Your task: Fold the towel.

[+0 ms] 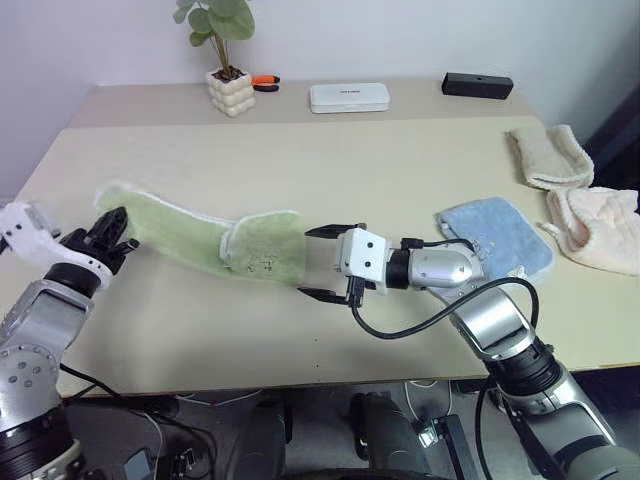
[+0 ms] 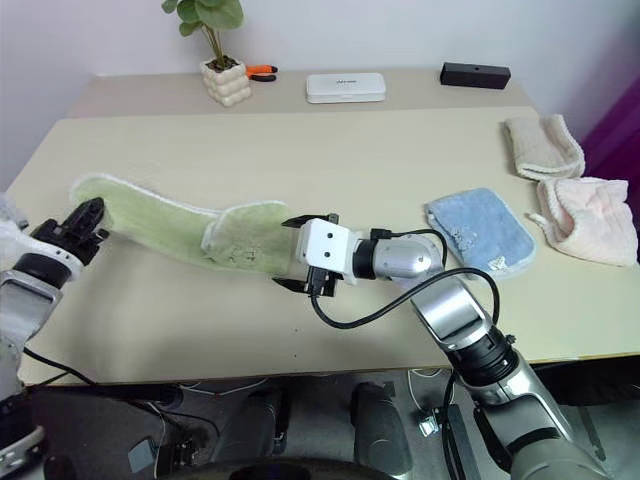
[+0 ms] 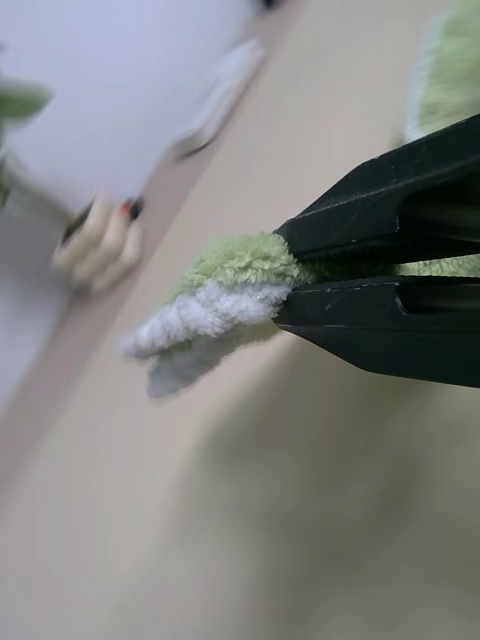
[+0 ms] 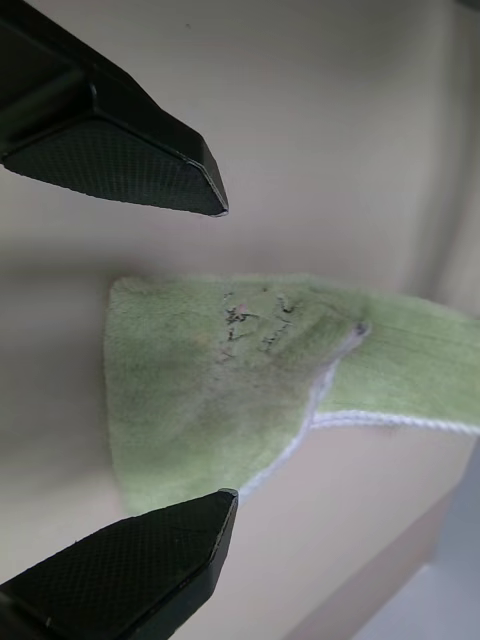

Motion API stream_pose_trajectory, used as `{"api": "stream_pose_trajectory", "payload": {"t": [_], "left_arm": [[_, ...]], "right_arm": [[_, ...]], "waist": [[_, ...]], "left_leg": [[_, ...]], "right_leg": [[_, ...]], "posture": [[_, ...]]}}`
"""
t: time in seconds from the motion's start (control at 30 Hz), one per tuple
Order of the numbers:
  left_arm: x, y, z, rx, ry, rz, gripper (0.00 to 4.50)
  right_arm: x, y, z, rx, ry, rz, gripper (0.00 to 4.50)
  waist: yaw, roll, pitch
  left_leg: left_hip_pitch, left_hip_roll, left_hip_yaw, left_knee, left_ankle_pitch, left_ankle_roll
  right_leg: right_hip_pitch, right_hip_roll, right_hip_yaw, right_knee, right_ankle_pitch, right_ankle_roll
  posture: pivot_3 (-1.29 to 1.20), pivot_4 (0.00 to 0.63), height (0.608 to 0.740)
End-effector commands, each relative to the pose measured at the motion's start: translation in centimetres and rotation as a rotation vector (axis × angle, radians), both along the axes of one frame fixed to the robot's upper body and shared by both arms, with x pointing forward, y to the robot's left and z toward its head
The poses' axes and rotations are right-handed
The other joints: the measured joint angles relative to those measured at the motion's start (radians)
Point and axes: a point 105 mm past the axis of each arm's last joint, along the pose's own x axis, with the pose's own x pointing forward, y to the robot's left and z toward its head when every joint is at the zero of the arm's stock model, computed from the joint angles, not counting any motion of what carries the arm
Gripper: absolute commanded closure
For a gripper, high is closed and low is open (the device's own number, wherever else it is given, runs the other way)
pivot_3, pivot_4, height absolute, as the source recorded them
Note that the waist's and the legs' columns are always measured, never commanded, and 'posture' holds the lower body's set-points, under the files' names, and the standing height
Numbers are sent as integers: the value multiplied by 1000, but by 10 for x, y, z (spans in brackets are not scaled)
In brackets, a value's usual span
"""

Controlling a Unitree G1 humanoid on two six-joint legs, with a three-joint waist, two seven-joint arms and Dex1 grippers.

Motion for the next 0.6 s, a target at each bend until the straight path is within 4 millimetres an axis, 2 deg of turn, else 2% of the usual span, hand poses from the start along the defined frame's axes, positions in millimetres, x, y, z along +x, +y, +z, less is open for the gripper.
{"api": "stream_pose_trajectory", "payload": {"t": [0.03,0.13,0.23,0.37,0.43,0.57,0.6], "left_arm": [[-6,-72,13,183,-79,-326,4458],[-9,-114,0,290,-61,-507,4458],[-10,-134,-20,374,-22,-613,4458],[-6,-149,-45,449,29,-691,4458],[-3,-147,-56,475,65,-696,4458],[-2,-143,-59,441,73,-695,4458],[-4,-142,-58,426,71,-700,3814]], "right_arm": [[3,-3,8,11,-51,-9,0],[5,-3,6,9,-51,-15,0],[6,-3,5,8,-55,-25,0],[9,-4,5,8,-65,-43,0],[10,-5,5,9,-73,-55,0],[12,-7,4,8,-77,-71,0],[12,-7,4,7,-78,-73,0]], "waist": [[-2,0,0],[-5,0,0],[-11,0,0],[-7,0,0],[-6,0,0],[-7,0,0],[-6,0,0]], "left_leg": [[0,0,0,0,0,0],[-1,0,1,-1,0,0],[0,0,2,-3,0,0],[1,1,2,-8,0,0],[1,1,2,-9,0,0],[1,1,2,-10,0,0],[1,1,2,-10,0,0]], "right_leg": [[0,0,0,-1,0,0],[1,0,0,-4,1,0],[0,0,1,-4,1,0],[-2,1,1,-4,1,0],[-2,1,1,-4,1,0],[-3,1,1,-5,1,1],[-3,1,1,-5,1,1]], "posture": [[0,150,738],[0,150,738],[0,150,738],[0,150,738],[0,150,738],[0,150,738],[0,150,738]]}}
